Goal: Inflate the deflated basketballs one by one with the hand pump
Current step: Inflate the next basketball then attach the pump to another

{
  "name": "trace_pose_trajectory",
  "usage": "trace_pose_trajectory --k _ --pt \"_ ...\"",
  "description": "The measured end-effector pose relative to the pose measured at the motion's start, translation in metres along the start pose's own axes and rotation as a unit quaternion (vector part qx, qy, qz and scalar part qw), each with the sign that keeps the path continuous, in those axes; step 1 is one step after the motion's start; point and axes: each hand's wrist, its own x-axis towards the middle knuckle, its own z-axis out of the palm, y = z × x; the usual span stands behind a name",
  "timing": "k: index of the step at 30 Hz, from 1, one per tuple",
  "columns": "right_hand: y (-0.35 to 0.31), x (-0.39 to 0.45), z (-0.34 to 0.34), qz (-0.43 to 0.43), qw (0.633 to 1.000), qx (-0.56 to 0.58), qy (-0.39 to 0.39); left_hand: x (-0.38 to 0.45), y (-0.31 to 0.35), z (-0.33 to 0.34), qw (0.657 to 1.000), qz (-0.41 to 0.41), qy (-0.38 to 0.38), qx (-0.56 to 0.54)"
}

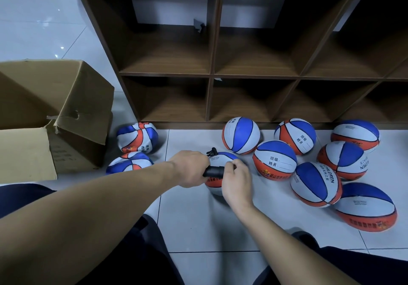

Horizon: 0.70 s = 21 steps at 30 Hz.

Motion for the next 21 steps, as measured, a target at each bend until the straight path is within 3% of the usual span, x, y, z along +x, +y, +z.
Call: trace_pose_trajectory --k 8,16,21 --pt "0.005 0.011 -0.004 0.024 0.999 0.015 -0.034 0.001 -0.005 -0.002 1.000 0.007 0.004 -0.012" --pt "0.018 0.046 -0.057 0.046 0.999 0.016 0.016 -0.003 -0.038 -0.010 0.999 -0.026 -0.006 -0.041" --pt "0.011 0.048 -0.057 0.041 0.998 0.023 0.051 -0.002 -0.031 -0.009 0.998 -0.028 -0.002 -0.059"
